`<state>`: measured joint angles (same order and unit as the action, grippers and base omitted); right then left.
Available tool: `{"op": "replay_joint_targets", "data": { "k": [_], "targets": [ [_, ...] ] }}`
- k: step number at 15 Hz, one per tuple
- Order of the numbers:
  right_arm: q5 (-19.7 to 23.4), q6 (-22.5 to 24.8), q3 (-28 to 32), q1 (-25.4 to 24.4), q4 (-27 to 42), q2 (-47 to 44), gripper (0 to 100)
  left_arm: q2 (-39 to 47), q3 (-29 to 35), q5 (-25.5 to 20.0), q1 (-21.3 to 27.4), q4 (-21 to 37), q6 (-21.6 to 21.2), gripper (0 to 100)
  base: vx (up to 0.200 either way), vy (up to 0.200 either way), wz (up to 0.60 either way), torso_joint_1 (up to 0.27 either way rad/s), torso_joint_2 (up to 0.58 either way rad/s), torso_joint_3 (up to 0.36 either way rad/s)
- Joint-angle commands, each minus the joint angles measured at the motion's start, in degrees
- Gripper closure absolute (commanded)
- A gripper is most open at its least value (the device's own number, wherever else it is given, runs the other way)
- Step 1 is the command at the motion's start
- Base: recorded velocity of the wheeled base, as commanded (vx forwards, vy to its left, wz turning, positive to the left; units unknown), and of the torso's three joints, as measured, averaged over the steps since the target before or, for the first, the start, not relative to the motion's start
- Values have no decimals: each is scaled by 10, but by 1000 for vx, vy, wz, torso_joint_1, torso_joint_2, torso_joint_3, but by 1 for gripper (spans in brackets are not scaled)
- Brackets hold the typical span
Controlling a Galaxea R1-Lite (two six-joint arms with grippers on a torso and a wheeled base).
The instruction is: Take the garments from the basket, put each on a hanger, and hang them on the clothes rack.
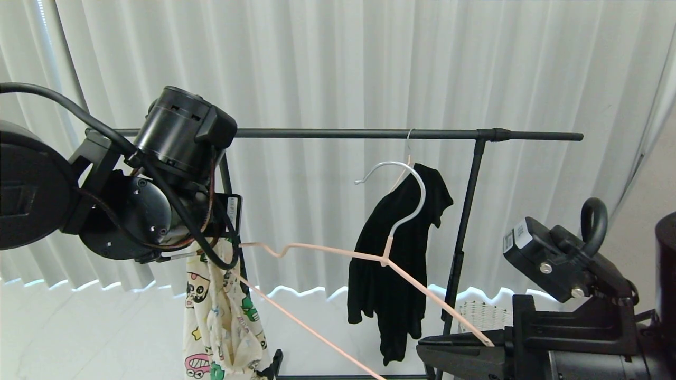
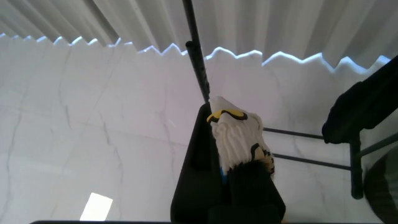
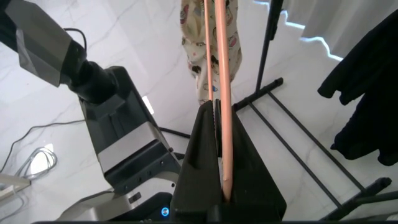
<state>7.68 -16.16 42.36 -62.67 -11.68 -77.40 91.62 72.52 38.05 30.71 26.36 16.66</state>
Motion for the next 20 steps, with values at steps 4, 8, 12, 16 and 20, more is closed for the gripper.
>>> {"op": "replay_joint_targets", "data": {
  "k": [4,8,12,16,20],
  "targets": [
    [1,0,12,1,-5,-10,100,1,2,2,2,0,0,100,0,0,0,0,0,0],
    [1,1,14,0,-5,-7,100,2,2,11,2,0,1,100,0,0,0,0,0,0],
    [1,1,13,0,-2,3,100,2,1,18,-6,0,1,100,0,0,0,0,0,0],
    [1,1,19,-2,-2,-1,100,3,3,18,-6,0,13,100,0,0,0,0,0,0],
    [-1,1,20,4,-4,-19,100,0,5,17,-1,0,20,100,0,0,0,0,0,0]
  ]
}}
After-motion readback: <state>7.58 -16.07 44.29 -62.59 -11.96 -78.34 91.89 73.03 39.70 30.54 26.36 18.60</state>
